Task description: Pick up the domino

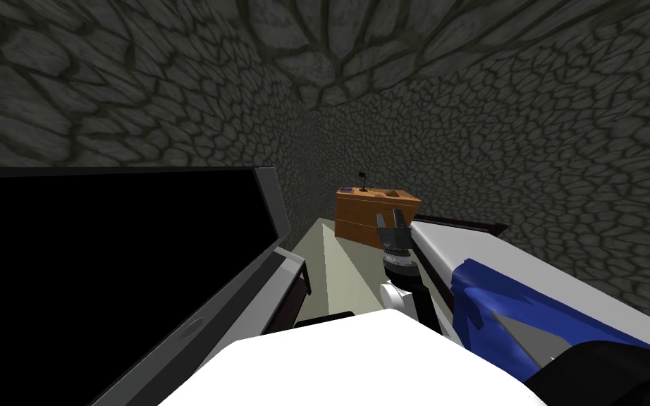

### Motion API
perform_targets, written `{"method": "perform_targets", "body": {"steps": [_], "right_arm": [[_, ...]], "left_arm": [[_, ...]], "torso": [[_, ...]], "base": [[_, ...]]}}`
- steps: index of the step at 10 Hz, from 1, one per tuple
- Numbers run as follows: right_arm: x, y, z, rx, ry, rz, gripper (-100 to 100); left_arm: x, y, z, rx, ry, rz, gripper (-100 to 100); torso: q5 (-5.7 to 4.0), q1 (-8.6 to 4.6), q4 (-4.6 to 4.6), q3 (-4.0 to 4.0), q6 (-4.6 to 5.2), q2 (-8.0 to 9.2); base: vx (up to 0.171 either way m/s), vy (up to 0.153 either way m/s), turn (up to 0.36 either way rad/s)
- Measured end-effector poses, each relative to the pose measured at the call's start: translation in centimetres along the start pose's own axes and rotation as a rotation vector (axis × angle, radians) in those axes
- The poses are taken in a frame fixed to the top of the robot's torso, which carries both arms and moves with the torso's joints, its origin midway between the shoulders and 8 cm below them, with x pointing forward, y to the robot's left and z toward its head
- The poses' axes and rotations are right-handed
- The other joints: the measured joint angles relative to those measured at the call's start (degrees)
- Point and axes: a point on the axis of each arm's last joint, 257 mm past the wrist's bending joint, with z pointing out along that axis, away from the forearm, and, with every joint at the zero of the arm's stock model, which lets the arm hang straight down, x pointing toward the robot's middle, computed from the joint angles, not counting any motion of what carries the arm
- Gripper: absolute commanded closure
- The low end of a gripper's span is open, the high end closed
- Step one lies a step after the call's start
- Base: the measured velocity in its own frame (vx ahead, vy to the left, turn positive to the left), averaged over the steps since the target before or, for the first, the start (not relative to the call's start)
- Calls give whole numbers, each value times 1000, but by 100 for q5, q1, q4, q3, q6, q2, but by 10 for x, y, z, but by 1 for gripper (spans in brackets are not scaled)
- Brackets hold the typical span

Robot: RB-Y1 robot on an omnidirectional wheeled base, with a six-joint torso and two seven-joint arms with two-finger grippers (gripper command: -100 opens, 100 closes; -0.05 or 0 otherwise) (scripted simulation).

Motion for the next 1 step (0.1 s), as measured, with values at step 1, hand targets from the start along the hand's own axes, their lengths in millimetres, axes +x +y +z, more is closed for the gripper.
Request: {"method": "perform_targets", "body": {"steps": [1], "right_arm": [[0,0,0,0,0,0,0]], "left_arm": [[0,0,0,-1,0,0,0]], "torso": [[2,4,1,1,3,0]], "base": [[0,0,0]]}}
